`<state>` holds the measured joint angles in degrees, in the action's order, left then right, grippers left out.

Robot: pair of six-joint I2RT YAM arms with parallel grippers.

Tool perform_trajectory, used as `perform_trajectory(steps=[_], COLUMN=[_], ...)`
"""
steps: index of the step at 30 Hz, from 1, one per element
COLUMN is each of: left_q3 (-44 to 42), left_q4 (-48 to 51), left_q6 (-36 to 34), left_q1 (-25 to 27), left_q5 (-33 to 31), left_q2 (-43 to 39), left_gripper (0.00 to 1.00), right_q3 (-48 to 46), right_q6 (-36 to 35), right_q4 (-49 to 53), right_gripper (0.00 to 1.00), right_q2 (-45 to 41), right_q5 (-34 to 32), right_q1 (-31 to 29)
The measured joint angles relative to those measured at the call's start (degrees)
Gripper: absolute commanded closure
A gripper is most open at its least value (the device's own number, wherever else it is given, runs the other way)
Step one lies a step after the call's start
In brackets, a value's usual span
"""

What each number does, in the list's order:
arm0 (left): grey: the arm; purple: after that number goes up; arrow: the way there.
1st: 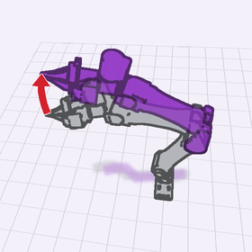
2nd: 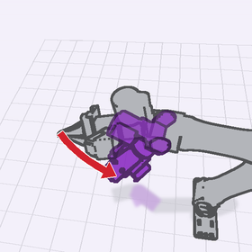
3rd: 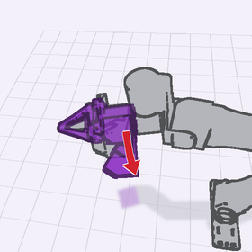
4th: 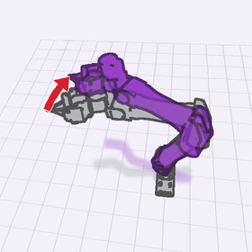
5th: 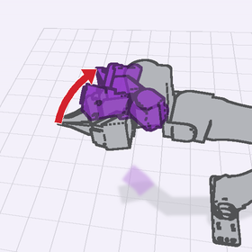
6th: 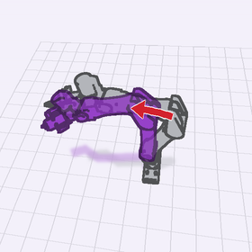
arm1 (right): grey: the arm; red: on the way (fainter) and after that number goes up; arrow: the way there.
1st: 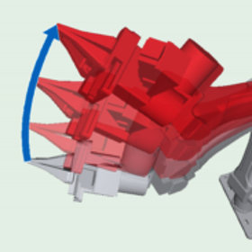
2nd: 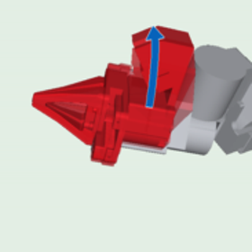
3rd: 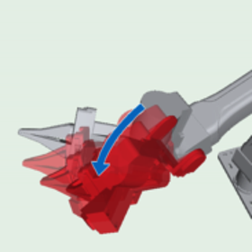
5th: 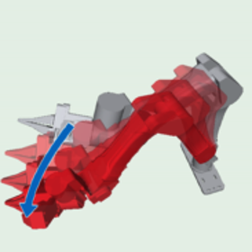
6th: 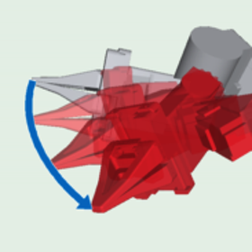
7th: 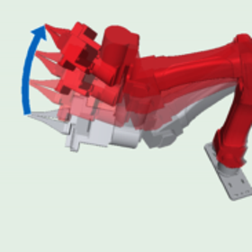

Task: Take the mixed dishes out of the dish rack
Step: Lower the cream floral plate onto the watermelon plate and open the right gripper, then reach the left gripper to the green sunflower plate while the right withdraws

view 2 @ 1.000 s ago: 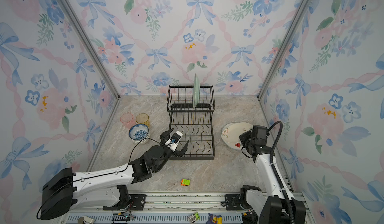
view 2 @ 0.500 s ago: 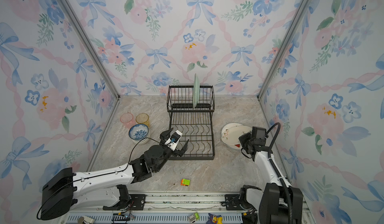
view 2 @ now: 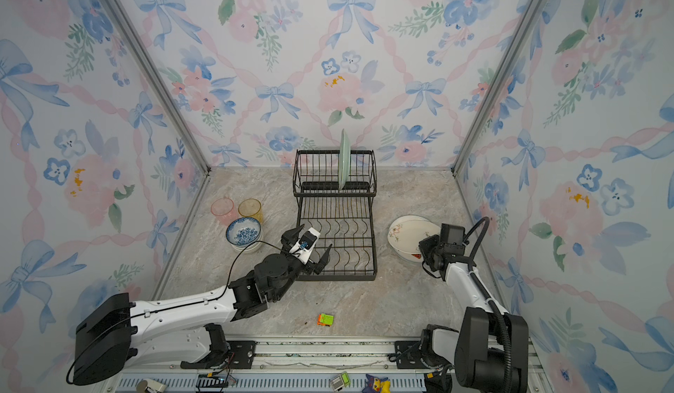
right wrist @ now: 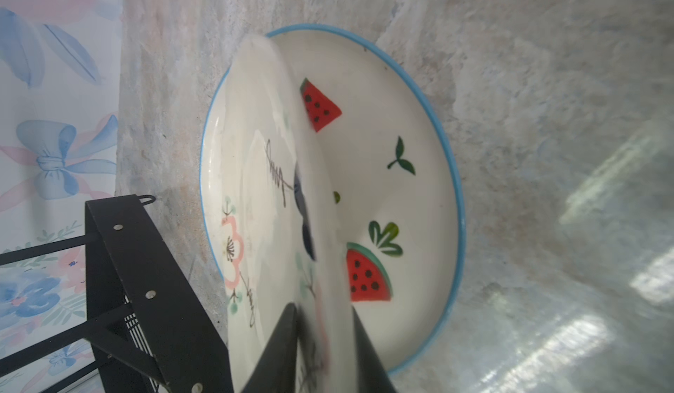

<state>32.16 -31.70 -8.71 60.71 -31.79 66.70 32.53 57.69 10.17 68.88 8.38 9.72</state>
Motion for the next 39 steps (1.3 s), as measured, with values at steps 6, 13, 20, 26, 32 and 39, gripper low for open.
perform_trajectory(steps=[6, 13, 20, 26, 32, 39], left_q3=[0.0, 0.0, 0.0, 0.0, 2.7, 11.3], left_q4=[0.0, 0.0, 0.0, 0.0, 1.0, 5.1], left_q6=[0.2, 0.5, 1.2, 4.0, 7.9, 12.5], left_q1=[-0.6, -0.8, -0.8, -0.8, -0.8, -0.8], left_q5=[-0.3, -0.3, 0.2, 2.1, 4.5, 4.9], left_q2=[0.0, 0.0, 0.0, -0.9, -2.2, -2.2], left_gripper=[0.02, 0.02, 0.02, 0.02, 0.02, 0.02], right_q3=[0.0, 0.6, 2.3, 3.4, 3.4, 6.4], right_q6=[-0.2, -1.1, -1.8, -2.6, -4.2, -6.0], right_q4=[3.3, 4.7, 7.1, 9.6, 10.4, 12.8], right_gripper=[0.46, 0.17, 0.11, 0.11, 0.09, 0.06], right_q2=[-0.2, -1.1, -1.2, -3.1, -6.8, -10.3], right_q5=[-1.4, -2.3, -2.3, -2.9, -2.5, -1.1], right_q1=[0.0, 0.0, 0.0, 0.0, -0.1, -3.6])
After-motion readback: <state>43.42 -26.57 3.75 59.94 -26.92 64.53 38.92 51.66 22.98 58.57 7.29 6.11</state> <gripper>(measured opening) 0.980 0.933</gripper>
